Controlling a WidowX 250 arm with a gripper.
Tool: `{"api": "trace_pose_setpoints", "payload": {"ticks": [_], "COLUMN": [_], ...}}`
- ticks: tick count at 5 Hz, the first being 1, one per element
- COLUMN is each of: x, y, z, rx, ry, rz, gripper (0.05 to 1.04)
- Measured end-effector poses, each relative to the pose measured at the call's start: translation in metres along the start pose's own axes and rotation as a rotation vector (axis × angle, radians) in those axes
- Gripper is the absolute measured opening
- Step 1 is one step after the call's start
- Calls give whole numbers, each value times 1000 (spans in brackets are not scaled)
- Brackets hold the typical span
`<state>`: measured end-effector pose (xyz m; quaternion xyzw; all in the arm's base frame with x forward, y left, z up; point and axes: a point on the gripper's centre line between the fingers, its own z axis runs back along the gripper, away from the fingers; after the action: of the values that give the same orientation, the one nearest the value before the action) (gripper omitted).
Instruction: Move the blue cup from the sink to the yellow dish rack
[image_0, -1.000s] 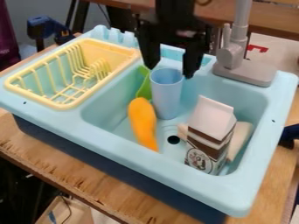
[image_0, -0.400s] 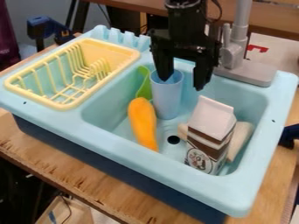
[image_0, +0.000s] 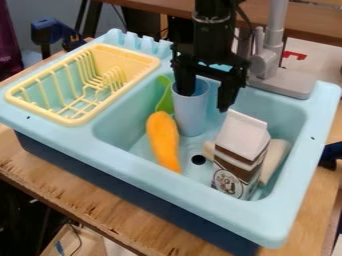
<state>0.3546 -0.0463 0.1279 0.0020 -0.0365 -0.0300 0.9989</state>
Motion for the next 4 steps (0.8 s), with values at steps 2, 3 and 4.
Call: {"api": "trace_pose_setpoints", "payload": {"ticks": [2, 3, 4], "x": [-1, -1, -2], "y": [-2, -6, 8], "z": [-3, 11, 72], "rx": [-14, -43, -91], "ry": [16, -10, -198], "rz": [-6, -15, 34], "gripper": [388, 172, 86]}}
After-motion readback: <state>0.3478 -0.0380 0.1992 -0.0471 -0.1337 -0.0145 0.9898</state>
